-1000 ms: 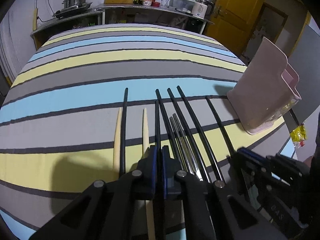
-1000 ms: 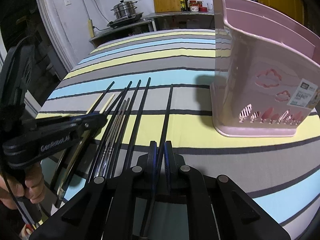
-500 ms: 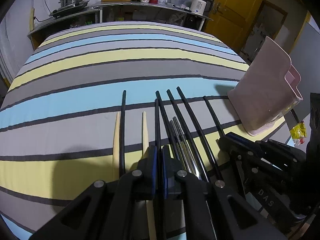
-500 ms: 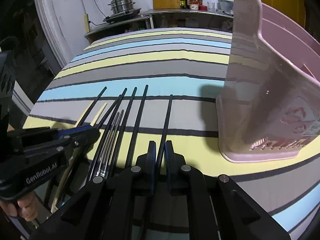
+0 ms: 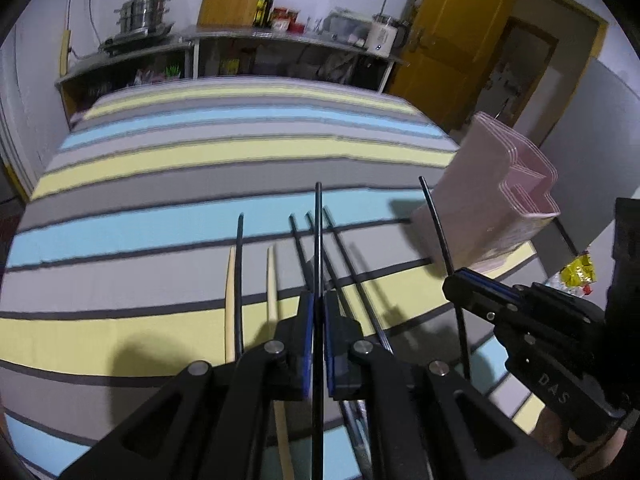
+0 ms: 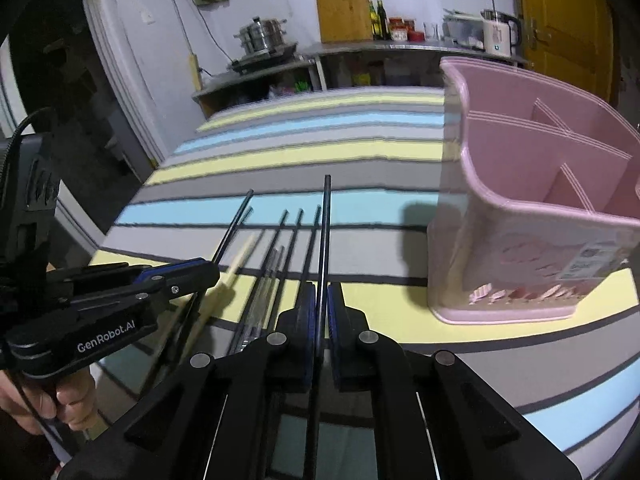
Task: Organize utensils
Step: 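Lift the left tool's chopstick over the pink holder while the right tool carries its own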
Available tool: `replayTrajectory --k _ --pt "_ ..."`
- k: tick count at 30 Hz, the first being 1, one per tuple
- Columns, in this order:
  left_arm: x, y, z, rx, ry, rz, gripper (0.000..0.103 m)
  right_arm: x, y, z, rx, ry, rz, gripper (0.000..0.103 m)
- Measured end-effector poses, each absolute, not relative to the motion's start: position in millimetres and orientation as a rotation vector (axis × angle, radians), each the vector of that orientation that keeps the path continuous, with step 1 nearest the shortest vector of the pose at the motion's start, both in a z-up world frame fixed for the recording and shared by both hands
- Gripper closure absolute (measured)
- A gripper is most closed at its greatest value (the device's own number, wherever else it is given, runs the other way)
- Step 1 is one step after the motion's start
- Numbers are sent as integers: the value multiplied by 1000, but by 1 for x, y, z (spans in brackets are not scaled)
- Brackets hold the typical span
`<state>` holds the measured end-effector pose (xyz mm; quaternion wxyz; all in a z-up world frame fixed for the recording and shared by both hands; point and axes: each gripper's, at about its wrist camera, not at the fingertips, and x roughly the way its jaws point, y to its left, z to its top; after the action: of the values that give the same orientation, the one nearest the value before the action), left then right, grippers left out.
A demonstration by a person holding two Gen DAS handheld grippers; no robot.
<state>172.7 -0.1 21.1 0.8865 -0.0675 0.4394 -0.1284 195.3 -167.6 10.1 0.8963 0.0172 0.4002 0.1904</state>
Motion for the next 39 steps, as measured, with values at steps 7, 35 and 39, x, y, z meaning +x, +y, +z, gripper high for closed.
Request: replayTrajectory --k 7,35,39 --pt "139 7 69 -124 818 -305 97 166 -181 45 77 742 412 97" --pt "137 -45 157 -119 681 -492 98 134 -252 127 146 561 322 97" --pt "151 -64 170 -126 665 -534 98 135 -268 142 158 530 296 97"
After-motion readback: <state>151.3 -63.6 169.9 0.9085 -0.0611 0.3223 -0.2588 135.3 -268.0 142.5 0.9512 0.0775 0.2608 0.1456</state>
